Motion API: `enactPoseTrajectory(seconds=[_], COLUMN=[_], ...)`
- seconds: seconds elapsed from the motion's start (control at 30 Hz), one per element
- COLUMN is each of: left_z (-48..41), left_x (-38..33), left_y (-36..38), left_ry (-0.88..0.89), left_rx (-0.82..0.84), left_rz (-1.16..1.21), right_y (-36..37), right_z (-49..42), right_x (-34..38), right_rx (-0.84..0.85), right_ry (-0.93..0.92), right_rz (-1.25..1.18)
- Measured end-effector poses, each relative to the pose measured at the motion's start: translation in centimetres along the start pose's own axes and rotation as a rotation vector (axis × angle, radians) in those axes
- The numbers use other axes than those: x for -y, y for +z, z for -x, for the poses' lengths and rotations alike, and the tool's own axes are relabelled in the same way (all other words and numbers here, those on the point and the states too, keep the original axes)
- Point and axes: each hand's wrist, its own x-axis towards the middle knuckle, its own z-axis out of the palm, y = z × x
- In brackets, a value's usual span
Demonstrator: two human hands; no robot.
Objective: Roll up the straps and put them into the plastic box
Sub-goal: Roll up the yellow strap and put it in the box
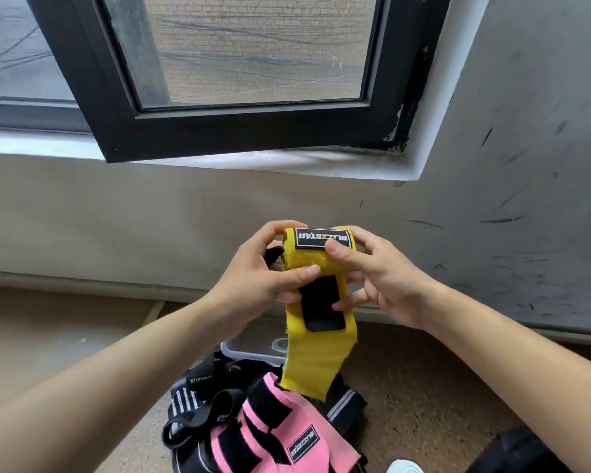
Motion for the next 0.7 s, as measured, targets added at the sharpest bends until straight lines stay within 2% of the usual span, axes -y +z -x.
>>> enactPoseTrajectory(seconds=[0.3, 0.47, 0.7], left_z=[0.0, -0.2, -0.4], left_x=[-0.6, -1.0, -0.4], left_y=[-0.3, -0.2, -0.7], left_ry=[-0.234, -0.211, -0.112], left_rx=[0.104, 0.044, 0.032], left_rz=[0.061, 0.092, 0.132], right_y=[-0.3, 0.0, -0.3], right_z=[0.0, 0.0, -0.1], right_x=[-0.2, -0.6, -0.2], right_rx=[-0.028, -0.01, 0.012], right_ry=[-0.103, -0.173, -0.037], right_rz=[-0.011, 0.086, 0.136])
